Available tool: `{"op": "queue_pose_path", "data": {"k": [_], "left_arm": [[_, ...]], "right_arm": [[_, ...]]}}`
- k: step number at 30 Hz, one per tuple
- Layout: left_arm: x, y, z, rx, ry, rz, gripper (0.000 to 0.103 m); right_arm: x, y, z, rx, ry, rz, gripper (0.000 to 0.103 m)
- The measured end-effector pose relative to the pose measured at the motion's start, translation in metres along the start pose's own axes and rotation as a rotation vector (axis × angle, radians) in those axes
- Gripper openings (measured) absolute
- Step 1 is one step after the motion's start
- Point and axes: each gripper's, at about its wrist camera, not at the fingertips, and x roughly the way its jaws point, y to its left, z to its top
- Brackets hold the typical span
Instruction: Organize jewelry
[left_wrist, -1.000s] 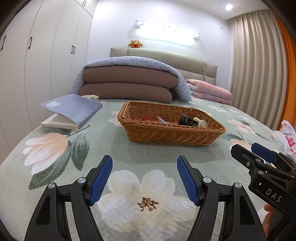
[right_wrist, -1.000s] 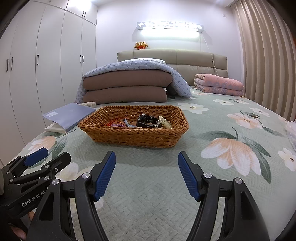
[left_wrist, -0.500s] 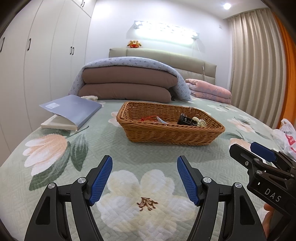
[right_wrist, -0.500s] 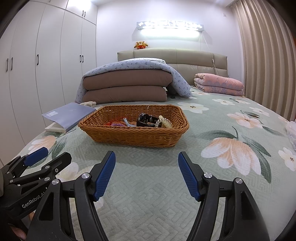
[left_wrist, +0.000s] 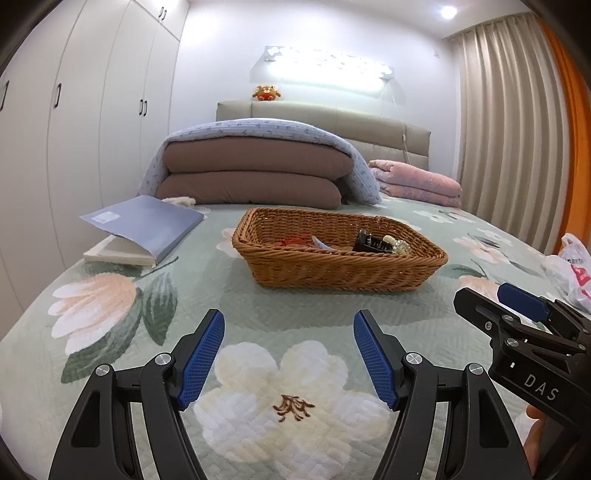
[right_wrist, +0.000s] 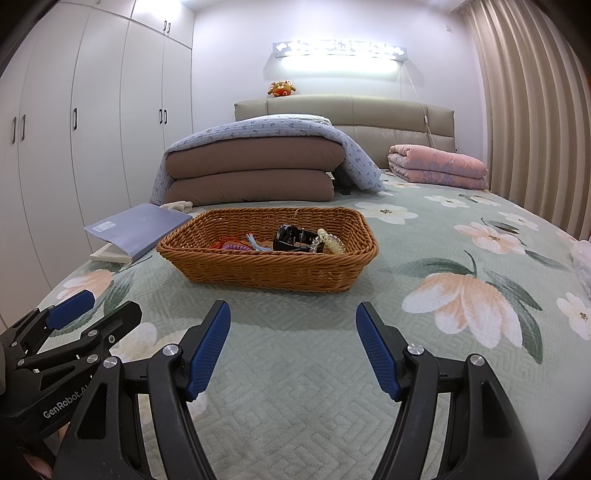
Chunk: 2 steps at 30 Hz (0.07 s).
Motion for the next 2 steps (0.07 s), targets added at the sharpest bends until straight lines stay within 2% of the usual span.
{"op": "queue_pose_path", "data": {"k": [2], "left_arm": [[-0.0006,-0.0003,0.0003,0.004,-0.003,0.003,0.074]], "right_arm": [[-0.0003,0.0005,-0.0008,-0.001,-0.003,-0.001,0.073]]}}
